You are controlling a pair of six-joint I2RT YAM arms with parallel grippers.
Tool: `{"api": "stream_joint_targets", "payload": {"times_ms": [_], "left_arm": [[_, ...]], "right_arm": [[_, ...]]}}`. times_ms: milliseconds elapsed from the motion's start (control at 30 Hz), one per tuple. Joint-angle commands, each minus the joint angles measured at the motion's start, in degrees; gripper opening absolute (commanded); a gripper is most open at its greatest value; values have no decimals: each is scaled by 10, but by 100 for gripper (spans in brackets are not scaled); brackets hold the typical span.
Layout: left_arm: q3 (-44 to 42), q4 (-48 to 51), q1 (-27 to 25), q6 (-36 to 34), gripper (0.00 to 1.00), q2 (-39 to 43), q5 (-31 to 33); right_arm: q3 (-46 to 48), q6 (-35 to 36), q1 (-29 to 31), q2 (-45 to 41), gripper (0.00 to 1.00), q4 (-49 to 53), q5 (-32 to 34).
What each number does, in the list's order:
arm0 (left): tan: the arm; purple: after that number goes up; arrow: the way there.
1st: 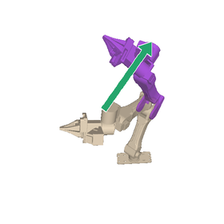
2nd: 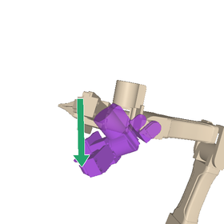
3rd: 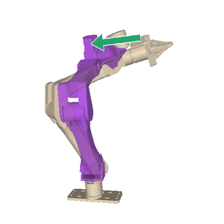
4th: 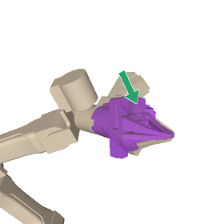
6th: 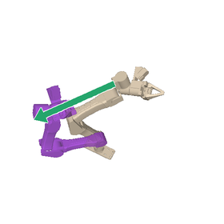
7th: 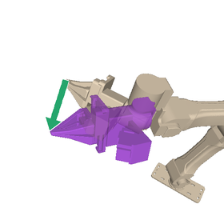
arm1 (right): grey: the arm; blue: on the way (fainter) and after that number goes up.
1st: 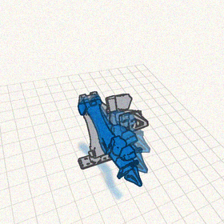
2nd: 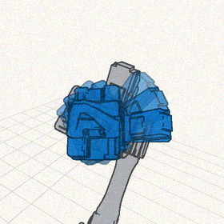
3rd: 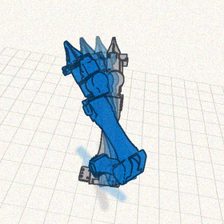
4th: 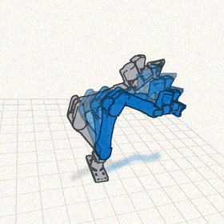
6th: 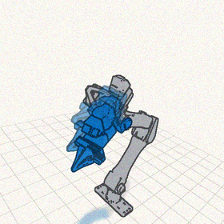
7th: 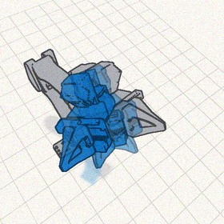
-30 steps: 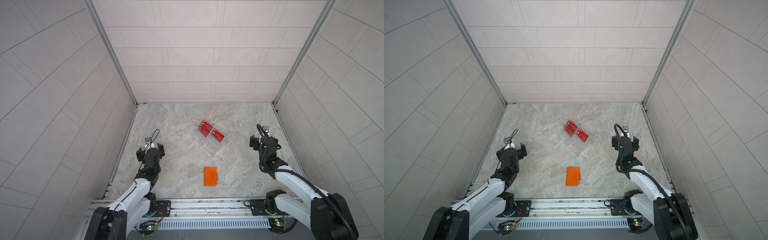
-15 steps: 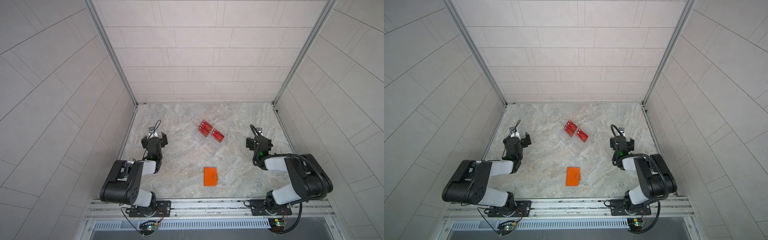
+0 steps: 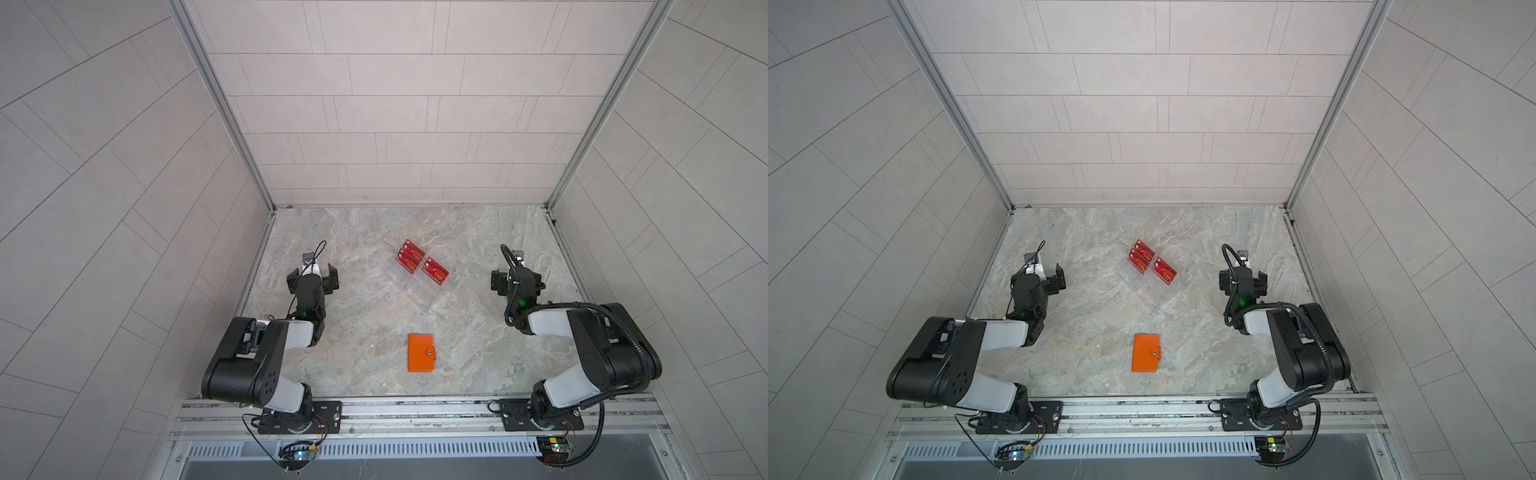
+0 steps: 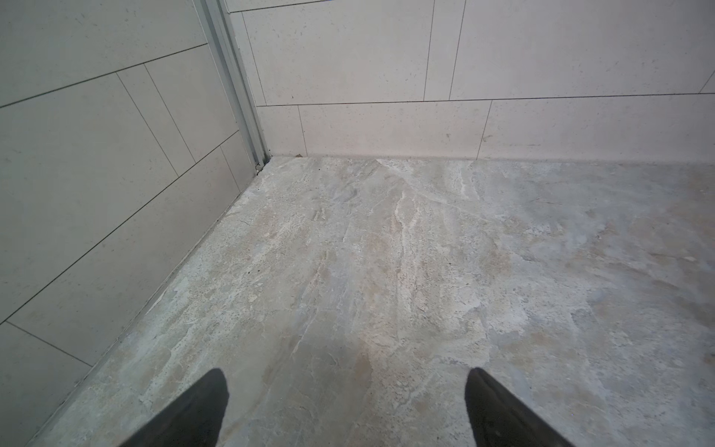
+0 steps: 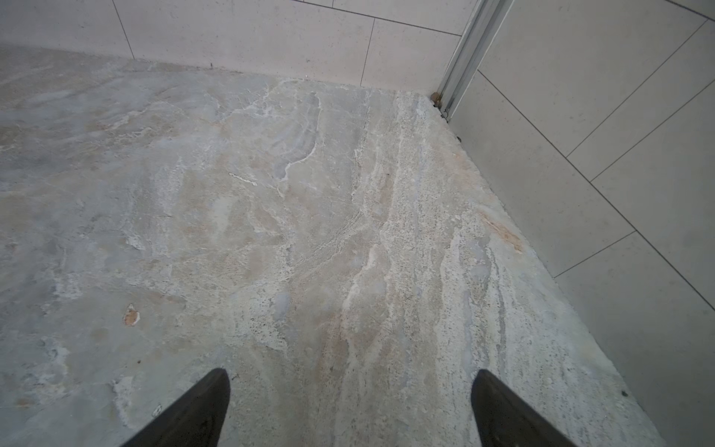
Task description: Put the credit cards into the card holder
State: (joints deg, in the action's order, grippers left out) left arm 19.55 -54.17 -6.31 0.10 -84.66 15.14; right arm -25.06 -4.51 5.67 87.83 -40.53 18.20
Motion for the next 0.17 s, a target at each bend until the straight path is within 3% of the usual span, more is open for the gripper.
{"api": "stream_joint_targets", "payload": {"times_ms": [0, 133], "left_arm": [[17, 2, 4, -5, 100, -3, -20], [7, -9, 4, -7, 100, 6, -29]], "right_arm": [[-3, 4, -1, -6, 100, -7, 0], [-3, 4, -2, -6, 100, -7, 0]]}}
